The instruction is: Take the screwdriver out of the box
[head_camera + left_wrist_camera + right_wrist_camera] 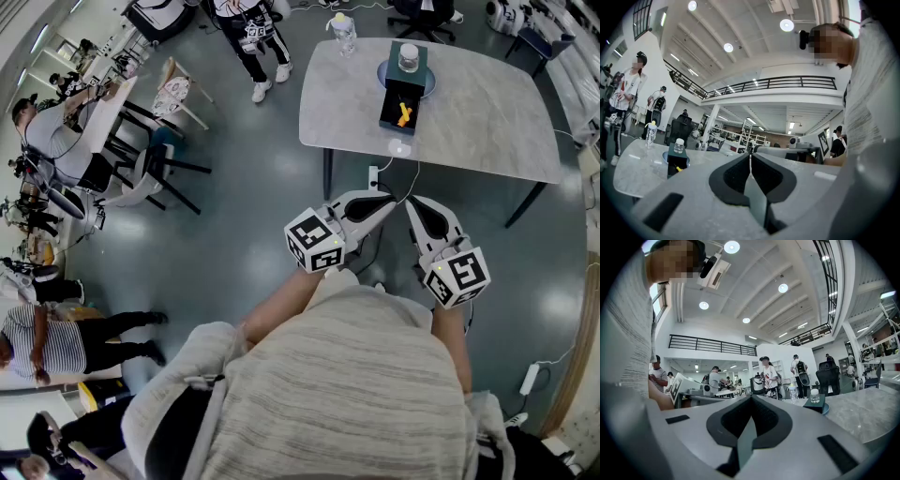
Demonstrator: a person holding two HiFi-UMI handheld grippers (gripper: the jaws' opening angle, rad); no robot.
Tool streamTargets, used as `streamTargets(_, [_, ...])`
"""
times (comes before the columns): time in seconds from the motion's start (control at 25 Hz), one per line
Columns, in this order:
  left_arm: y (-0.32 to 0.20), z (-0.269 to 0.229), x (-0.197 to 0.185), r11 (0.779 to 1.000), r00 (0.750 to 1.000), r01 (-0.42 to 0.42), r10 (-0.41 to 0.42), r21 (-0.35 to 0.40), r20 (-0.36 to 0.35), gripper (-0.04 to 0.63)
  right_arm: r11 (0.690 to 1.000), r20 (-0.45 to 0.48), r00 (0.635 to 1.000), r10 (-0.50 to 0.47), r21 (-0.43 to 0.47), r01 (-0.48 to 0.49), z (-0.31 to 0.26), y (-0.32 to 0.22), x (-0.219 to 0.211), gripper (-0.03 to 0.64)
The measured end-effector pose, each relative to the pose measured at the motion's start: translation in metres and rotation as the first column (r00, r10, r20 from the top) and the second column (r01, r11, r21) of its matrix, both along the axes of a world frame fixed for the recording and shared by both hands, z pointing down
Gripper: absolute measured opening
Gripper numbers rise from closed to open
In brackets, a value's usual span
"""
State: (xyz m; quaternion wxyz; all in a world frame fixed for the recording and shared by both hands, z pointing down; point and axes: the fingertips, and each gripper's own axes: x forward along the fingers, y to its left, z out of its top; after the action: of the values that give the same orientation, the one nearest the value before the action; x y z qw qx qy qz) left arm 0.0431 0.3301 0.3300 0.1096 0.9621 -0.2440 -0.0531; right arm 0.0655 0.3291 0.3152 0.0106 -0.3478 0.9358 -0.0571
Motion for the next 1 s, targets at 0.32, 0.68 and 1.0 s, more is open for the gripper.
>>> streamTargets(0.32, [0.001, 0.001, -0.003, 1.0, 1.0, 0.002, -0.002, -0.008, 0.006, 0.023, 1.0, -0.015, 1.0, -0.011, 0.009, 0.011, -0.001, 0.0, -0.004, 0.009])
streamTargets(0.68, [-0.004, -0.002, 0.0, 1.0, 1.0, 0.006, -0.006, -0.003, 0.009, 0.023, 0.995, 0.022, 0.995, -0.092, 0.044, 0.091, -0.01, 0.004, -0.016, 0.009])
streamTargets(1.0, [-0.006, -0.003, 0.005, 1.0, 1.0, -0.002, 0.002, -0.006, 0.005, 0.023, 0.996, 0.022, 0.996, -0.081, 0.046, 0.08, -0.011, -0.001, -0.01, 0.009])
